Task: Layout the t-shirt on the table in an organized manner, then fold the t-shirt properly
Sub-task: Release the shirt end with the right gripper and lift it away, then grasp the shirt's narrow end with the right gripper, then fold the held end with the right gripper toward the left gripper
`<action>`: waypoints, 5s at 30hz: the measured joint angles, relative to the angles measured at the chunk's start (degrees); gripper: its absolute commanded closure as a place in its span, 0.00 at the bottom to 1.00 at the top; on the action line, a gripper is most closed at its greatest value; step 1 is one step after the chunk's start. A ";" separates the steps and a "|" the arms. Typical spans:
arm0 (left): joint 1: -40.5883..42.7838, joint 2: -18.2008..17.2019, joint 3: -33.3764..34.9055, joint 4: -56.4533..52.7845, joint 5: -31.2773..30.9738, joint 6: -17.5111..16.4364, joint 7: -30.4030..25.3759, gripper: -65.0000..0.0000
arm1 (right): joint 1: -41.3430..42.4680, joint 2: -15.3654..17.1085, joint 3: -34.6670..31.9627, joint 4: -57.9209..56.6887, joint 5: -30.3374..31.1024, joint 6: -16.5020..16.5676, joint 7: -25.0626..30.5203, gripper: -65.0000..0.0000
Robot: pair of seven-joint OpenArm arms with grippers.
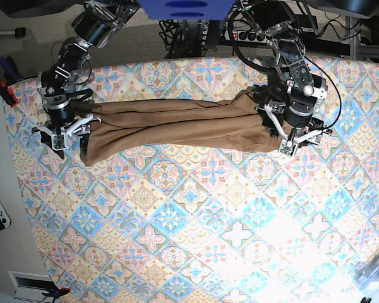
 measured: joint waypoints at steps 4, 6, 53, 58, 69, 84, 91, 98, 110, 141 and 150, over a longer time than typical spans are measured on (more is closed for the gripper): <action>0.26 0.04 -0.79 0.00 -0.13 -0.02 0.20 0.37 | 0.02 -0.17 1.51 0.02 0.09 0.48 0.13 0.45; 0.11 0.07 -1.84 0.00 -0.11 0.00 0.22 0.37 | 0.00 -0.33 3.69 1.07 0.74 0.24 -0.22 0.45; 0.96 0.46 -2.23 0.79 -10.62 0.02 0.44 0.36 | -7.32 8.37 8.46 -18.34 76.50 -0.07 -38.10 0.45; 0.94 0.46 -2.23 0.79 -10.60 0.02 0.44 0.36 | -7.23 8.74 8.52 -21.03 77.20 1.81 -37.09 0.45; 0.94 0.44 -2.23 0.79 -10.60 0.02 0.44 0.36 | -6.69 10.40 3.30 -18.91 76.76 -0.26 -42.86 0.45; 1.25 0.35 -2.99 0.79 -10.62 0.02 0.42 0.36 | -3.15 8.92 -3.50 -17.49 75.43 -0.17 -45.72 0.46; 1.18 0.35 -2.99 0.79 -10.60 0.02 0.42 0.36 | -3.26 8.92 -3.50 -17.53 75.01 -0.15 -45.38 0.98; 1.07 0.35 -2.99 0.79 -10.60 0.02 0.42 0.36 | -1.81 10.08 -3.85 -14.69 71.12 -0.68 -47.80 1.00; -0.07 0.35 -2.99 0.79 -10.62 0.04 0.09 0.36 | 2.23 9.70 -3.80 0.00 49.20 -0.42 -48.92 1.00; 0.48 0.48 -3.08 0.76 -10.60 0.02 0.42 0.36 | -11.76 -3.50 -34.97 18.16 14.10 -7.80 -23.67 1.00; 0.52 0.48 -3.45 0.76 -10.60 0.00 0.42 0.36 | -11.39 -3.39 -39.23 8.20 6.49 -8.17 -23.41 1.00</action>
